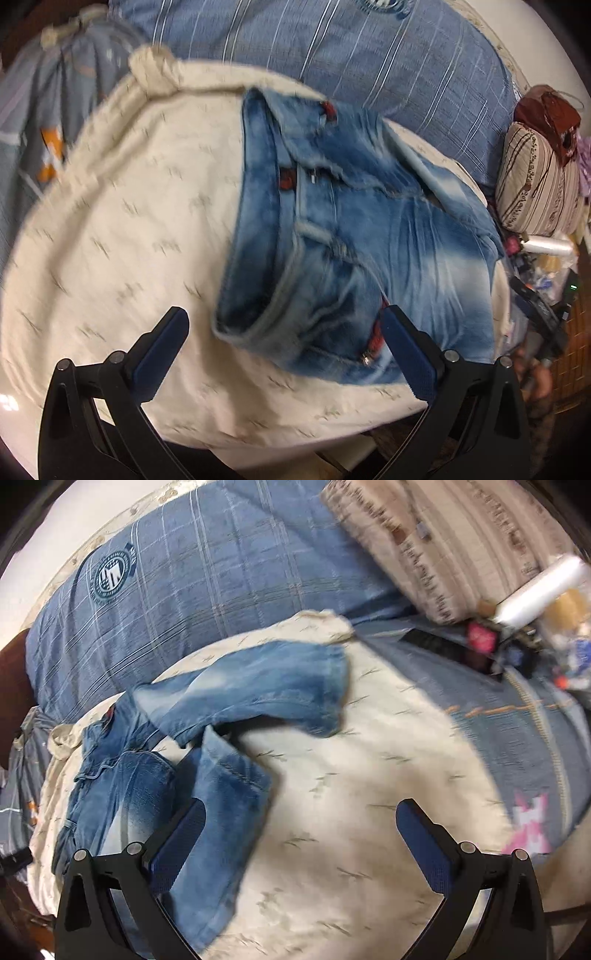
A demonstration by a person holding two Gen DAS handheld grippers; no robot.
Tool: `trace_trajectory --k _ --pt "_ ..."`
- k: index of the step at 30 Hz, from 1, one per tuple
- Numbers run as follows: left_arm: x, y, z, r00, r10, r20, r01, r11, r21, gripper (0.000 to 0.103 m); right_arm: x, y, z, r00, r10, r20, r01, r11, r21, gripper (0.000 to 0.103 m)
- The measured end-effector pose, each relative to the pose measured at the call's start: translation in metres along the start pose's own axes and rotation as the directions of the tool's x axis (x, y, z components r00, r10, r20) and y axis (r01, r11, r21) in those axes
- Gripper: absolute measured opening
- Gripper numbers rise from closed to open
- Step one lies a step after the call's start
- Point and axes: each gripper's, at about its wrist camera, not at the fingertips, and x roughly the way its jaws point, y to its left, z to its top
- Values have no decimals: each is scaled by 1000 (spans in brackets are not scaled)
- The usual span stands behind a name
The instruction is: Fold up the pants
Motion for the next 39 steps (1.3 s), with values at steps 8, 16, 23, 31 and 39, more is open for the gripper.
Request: trace_trajectory --k 8,16,23,31,39 --pt "49 -6 -9 979 -139 -151 114 980 -160 96 45 23 -4 985 165 -47 -166 985 -37 56" --pt "17 -15 7 992 -111 -60 103 987 -122 27 -51 -41 9 970 143 197 -151 988 28 12" --pt "45 0 -8 989 -19 -146 6 996 -93 27 -30 -156 -25 995 -95 17 85 946 314 20" --pt "-20 15 14 998 -57 22 57 998 -8 46 -76 -139 17 966 -136 219 64 949 308 66" --pt "39 -3 119 997 56 46 -52 995 -86 76 54 -80 70 991 132 9 -129 948 290 70"
